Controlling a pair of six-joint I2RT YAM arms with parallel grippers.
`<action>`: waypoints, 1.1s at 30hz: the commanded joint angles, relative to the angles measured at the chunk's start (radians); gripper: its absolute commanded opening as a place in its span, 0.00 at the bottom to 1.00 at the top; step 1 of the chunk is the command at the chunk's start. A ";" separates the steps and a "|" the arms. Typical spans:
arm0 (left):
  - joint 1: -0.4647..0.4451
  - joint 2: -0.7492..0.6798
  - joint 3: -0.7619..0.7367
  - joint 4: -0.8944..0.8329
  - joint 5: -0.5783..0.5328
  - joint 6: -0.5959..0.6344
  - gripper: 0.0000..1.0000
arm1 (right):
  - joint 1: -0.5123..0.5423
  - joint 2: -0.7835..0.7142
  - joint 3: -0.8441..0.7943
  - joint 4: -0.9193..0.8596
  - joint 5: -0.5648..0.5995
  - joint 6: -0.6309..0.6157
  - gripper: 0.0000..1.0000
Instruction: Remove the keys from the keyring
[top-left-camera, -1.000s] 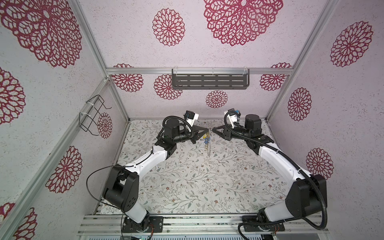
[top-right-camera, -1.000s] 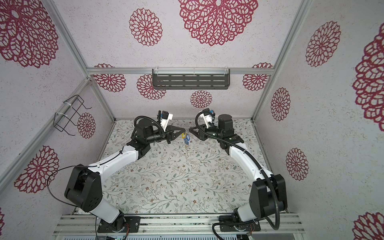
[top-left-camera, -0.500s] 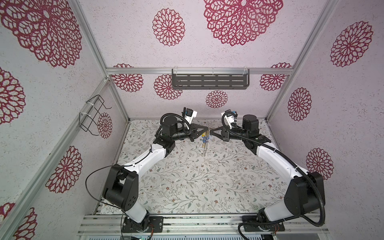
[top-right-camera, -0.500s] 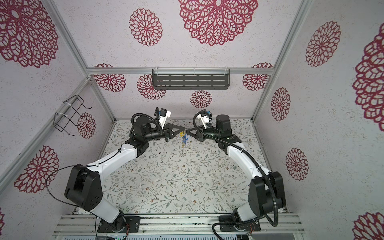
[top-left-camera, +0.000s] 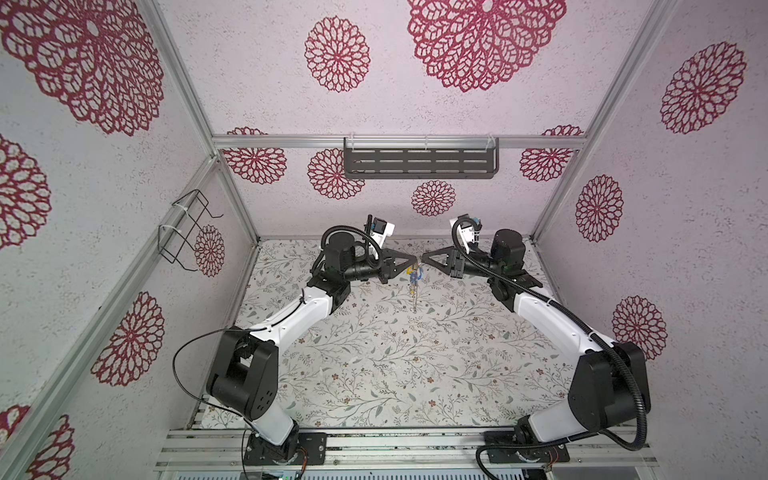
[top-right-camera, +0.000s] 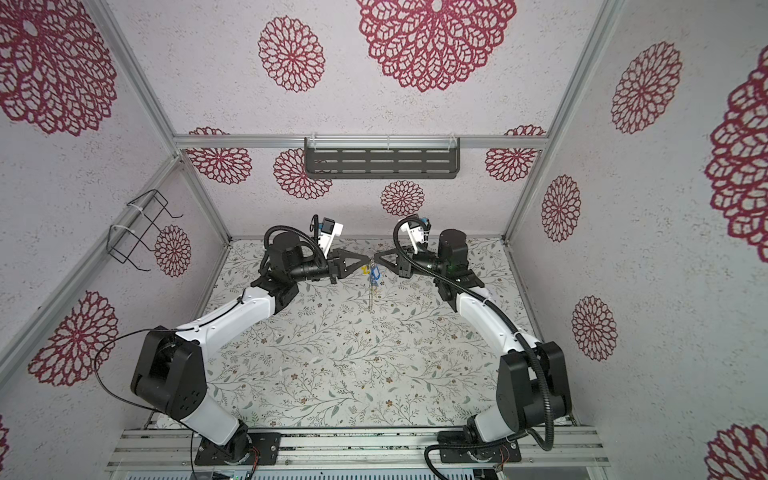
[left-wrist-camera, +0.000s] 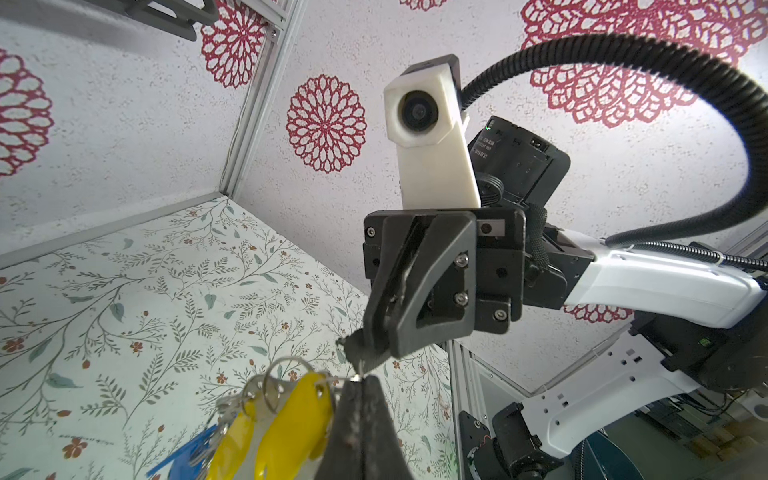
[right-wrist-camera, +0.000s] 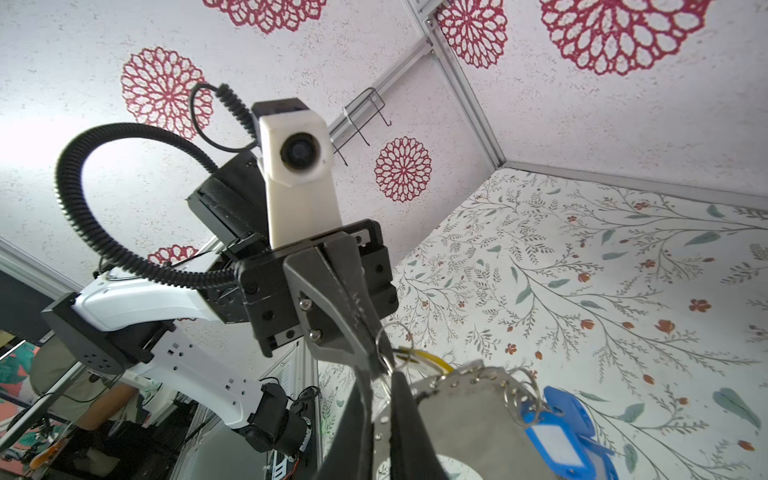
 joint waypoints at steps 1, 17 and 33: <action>0.007 0.003 0.012 0.009 0.020 -0.005 0.00 | 0.012 0.007 0.001 0.136 -0.048 0.078 0.11; 0.019 -0.006 0.009 0.018 0.032 -0.023 0.00 | -0.021 0.003 -0.047 0.134 -0.029 0.082 0.30; 0.016 0.015 0.017 0.068 0.044 -0.076 0.00 | 0.027 0.054 0.005 0.155 -0.052 0.097 0.24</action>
